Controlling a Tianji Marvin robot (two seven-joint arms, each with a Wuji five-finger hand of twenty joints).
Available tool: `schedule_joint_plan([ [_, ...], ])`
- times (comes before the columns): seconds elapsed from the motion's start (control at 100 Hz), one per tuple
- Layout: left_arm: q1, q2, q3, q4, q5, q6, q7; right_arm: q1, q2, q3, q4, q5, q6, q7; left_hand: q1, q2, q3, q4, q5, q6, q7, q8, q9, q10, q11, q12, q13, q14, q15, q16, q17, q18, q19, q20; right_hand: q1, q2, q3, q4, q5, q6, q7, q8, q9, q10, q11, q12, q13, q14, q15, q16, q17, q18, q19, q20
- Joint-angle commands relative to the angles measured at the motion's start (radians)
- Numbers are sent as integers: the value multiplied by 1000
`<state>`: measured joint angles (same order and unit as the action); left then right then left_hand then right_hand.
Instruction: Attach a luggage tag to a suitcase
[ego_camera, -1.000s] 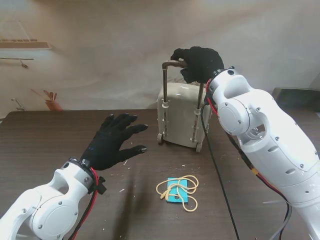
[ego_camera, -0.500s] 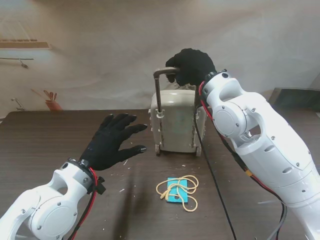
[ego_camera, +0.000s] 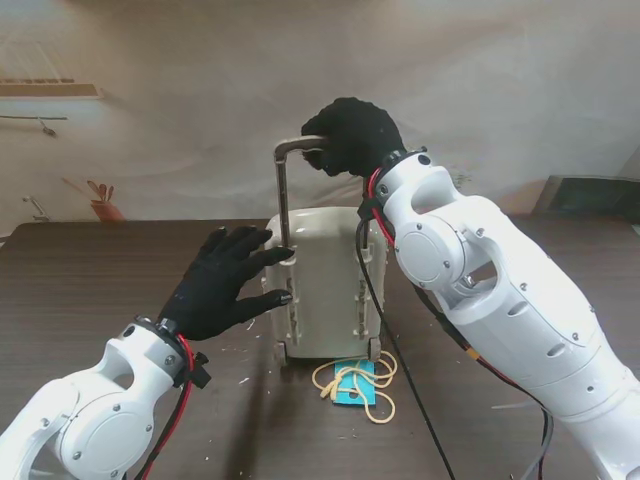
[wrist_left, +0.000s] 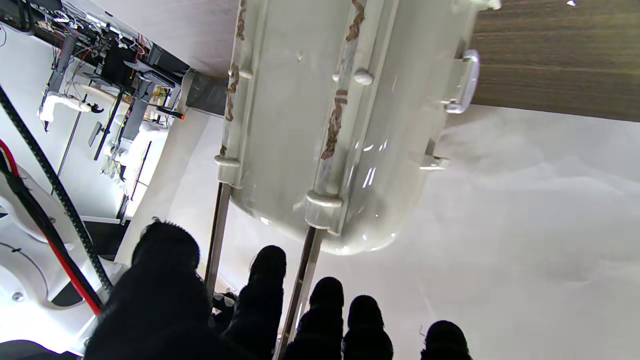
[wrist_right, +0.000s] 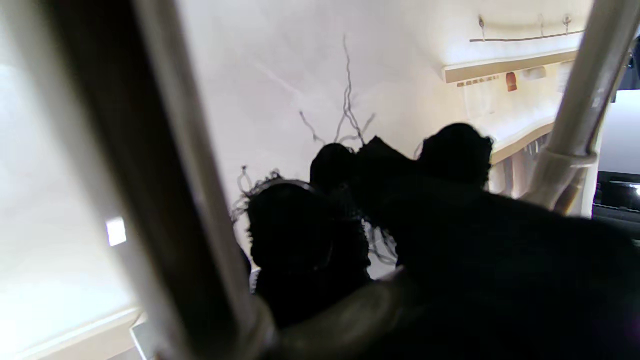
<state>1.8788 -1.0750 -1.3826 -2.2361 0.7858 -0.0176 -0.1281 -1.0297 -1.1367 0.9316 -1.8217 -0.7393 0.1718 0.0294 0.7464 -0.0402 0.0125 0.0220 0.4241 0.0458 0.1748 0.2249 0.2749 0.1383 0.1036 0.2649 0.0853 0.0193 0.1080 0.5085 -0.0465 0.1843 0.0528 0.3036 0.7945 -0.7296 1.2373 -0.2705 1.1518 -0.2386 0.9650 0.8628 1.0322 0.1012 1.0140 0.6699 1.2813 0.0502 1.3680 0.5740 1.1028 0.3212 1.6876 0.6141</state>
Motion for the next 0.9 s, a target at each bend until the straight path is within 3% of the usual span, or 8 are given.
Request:
schedule_joint_plan([
  [0.0,4,-1,-2,-12,0,-3,-11,22,-10,-1,-24,11,0,6,18,10,-22,-13,31,50,4,0,-3,11,2,-7,-38,3,6,26,-16,-35,0,12,103,46,76,-17,81,-54,79,48,1,-37,64,26,34,-18,29,20,39,-20,76,22],
  [0.39,26,-5,-28,-29,14,-26,15,69,-26,-58,-8,44,13,-7,17,9,-22,-13,33,51,4,1,0,11,2,-7,-37,4,8,27,-15,-34,-4,13,102,48,72,-18,71,-53,61,58,1,-37,62,22,33,-7,20,20,35,-8,63,29],
  [0.89,100,-18,-109,-61,46,-42,86,120,-70,-140,94,108,15,-107,16,8,-22,-12,36,50,3,1,2,11,0,-7,-37,4,9,27,-15,-31,-6,14,102,48,72,-17,65,-47,51,55,0,-34,60,15,32,10,11,19,32,19,44,35],
])
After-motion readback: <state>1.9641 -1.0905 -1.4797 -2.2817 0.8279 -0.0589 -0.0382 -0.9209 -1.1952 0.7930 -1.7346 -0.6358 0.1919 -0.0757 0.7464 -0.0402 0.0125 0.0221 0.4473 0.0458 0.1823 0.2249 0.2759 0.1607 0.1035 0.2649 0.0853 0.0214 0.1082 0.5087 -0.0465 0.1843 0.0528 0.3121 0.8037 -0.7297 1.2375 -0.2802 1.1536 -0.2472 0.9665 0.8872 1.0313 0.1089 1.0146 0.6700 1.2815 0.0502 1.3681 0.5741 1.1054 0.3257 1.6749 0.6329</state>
